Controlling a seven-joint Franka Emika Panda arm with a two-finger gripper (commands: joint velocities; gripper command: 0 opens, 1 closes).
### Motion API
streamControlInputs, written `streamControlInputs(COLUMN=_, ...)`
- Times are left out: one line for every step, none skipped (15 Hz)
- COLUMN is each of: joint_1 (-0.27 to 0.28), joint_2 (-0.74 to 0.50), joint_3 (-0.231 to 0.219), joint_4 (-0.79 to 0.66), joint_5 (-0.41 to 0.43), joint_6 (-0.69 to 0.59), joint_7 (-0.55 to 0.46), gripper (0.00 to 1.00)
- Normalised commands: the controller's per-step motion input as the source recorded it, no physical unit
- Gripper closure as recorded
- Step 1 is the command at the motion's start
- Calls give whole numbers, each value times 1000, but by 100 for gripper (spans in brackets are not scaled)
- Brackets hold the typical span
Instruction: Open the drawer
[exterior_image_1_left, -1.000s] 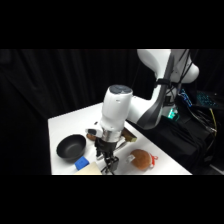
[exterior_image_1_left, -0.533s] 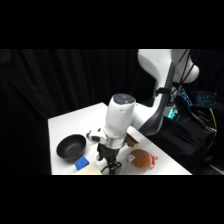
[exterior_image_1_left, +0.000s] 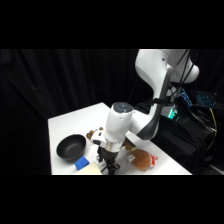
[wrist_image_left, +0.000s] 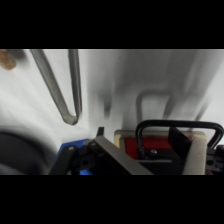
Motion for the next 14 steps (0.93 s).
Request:
streamControlInputs(joint_1=119, joint_2=163, joint_3=-118, joint_4=119, joint_5=165, joint_6=212, joint_7=-86, gripper=0)
streamControlInputs(joint_1=130, joint_2=150, joint_3=-124, joint_4=113, joint_5=171, joint_6=202, joint_7=-92, gripper=0)
streamControlInputs(joint_1=142, joint_2=133, joint_3=-129, joint_4=96, joint_5=171, joint_6=196, joint_7=-94, gripper=0)
streamControlInputs(joint_1=139, joint_2=118, joint_3=-126, joint_4=80, joint_5=173, joint_6=195, joint_7=-102, gripper=0)
streamControlInputs(joint_1=158, joint_2=81, joint_3=-145, joint_4=21, joint_5=165, joint_6=213, joint_7=-97, gripper=0)
streamControlInputs(joint_1=168, joint_2=37, joint_3=-156, joint_4=-43, joint_5=155, joint_6=218, joint_7=-98, gripper=0)
streamControlInputs(joint_1=190, joint_2=-37, joint_3=-179, joint_4=-155, joint_5=143, joint_6=239, joint_7=-95, gripper=0)
streamControlInputs(joint_1=218, joint_2=-88, joint_3=-209, joint_4=-239, joint_5=126, joint_6=276, joint_7=-97, gripper=0)
streamControlInputs(joint_1=238, joint_2=-137, joint_3=-232, joint_4=-322, joint_5=119, joint_6=310, joint_7=-94, gripper=0)
streamControlInputs(joint_1=249, joint_2=-186, joint_3=-244, joint_4=-407, joint_5=124, joint_6=342, joint_7=-102, gripper=0)
streamControlInputs(joint_1=257, joint_2=-208, joint_3=-248, joint_4=-444, joint_5=142, joint_6=348, joint_7=-119, gripper=0)
streamControlInputs(joint_1=264, joint_2=-232, joint_3=-248, joint_4=-480, joint_5=165, joint_6=347, joint_7=-139, gripper=0)
streamControlInputs(joint_1=291, joint_2=-264, joint_3=-261, joint_4=-532, joint_5=186, joint_6=359, joint_7=-159, gripper=0)
streamControlInputs(joint_1=284, joint_2=-271, joint_3=-239, joint_4=-536, joint_5=214, joint_6=341, joint_7=-189, gripper=0)
